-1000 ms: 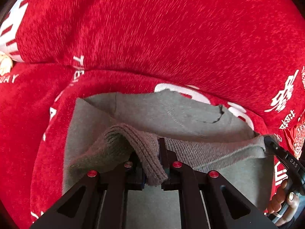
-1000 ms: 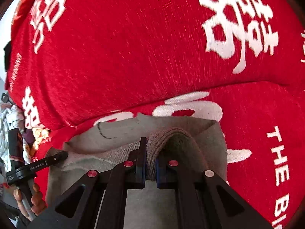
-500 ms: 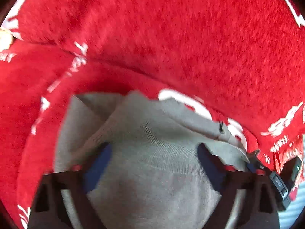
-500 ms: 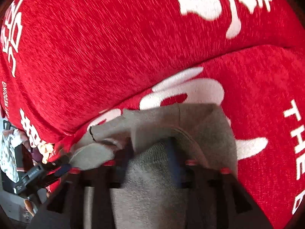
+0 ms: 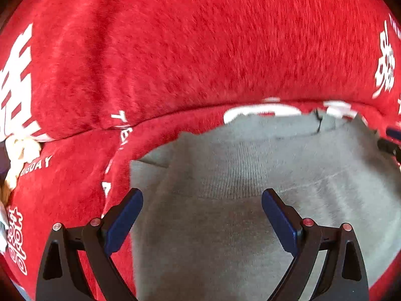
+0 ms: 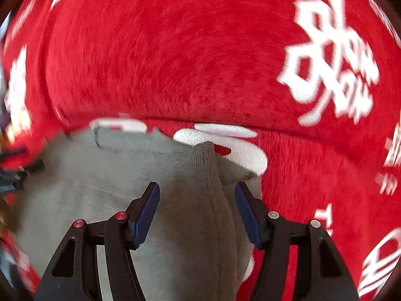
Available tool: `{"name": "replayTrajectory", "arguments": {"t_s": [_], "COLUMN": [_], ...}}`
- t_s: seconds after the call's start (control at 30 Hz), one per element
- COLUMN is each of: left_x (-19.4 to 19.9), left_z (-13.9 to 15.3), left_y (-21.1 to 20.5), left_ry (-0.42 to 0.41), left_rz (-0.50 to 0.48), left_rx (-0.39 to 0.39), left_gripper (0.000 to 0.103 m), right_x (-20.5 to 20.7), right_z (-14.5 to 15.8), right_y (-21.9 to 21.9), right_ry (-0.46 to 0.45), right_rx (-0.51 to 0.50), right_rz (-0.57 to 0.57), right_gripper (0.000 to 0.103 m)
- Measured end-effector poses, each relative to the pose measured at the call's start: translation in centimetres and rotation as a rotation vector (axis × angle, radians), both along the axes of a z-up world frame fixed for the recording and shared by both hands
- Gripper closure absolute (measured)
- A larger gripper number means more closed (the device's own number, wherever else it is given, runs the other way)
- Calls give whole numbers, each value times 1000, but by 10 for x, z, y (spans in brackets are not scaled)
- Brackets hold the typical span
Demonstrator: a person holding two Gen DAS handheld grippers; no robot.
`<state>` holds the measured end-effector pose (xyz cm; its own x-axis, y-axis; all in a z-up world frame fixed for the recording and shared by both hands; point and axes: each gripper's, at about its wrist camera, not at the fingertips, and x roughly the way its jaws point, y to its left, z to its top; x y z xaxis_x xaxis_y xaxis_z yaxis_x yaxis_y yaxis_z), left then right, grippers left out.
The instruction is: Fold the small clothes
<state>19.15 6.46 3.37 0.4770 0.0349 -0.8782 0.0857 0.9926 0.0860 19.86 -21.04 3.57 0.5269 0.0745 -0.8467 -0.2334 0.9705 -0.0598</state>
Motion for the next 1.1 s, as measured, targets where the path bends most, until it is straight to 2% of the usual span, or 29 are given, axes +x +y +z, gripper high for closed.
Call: {"name": "replayTrajectory", "arguments": {"t_s": [0.07,0.17,0.2,0.27,0.4,0.5,0.6,0.73,0.8,0.87,0.97,1.03,1.1], "left_x": [6,18,22,27,34,42,44,25,10,-3,-21,-33,-37], "left_z": [-7,-22,-28,-34,-33,-36,-31,9,25,32,26,22,12], "left_y": [10,28,33,41,42,39,42,70,84,87,59,32,1], "left_ry": [21,78,93,105,94,103,104,-6,-54,-64,-29,-23,-21], "left_rz": [24,65,91,111,129,150,170,217,236,239,170,105,39], "left_rx": [-35,-148,-155,-187,-172,-139,-140,-192,-189,-189,-231,-209,-149], "left_gripper": [7,7,7,7,7,7,7,7,7,7,7,7,7], "right_x": [14,35,39,41,34,35,32,14,-11,-31,-60,-69,-74], "right_z": [-9,-25,-28,-32,-29,-30,-27,3,20,27,22,11,-6], "right_y": [-2,-10,-11,-11,-11,-21,-19,-32,-30,-16,10,25,29], "right_ry": [24,97,104,112,55,56,72,27,-17,-41,-60,-34,4], "right_rx": [3,45,63,84,43,84,90,161,186,194,187,171,144], "right_rz": [-12,-35,-37,-26,-58,-108,-77,-109,-78,-32,33,55,67], "right_gripper": [37,37,40,93,96,96,95,91,77,37,35,35,35]}}
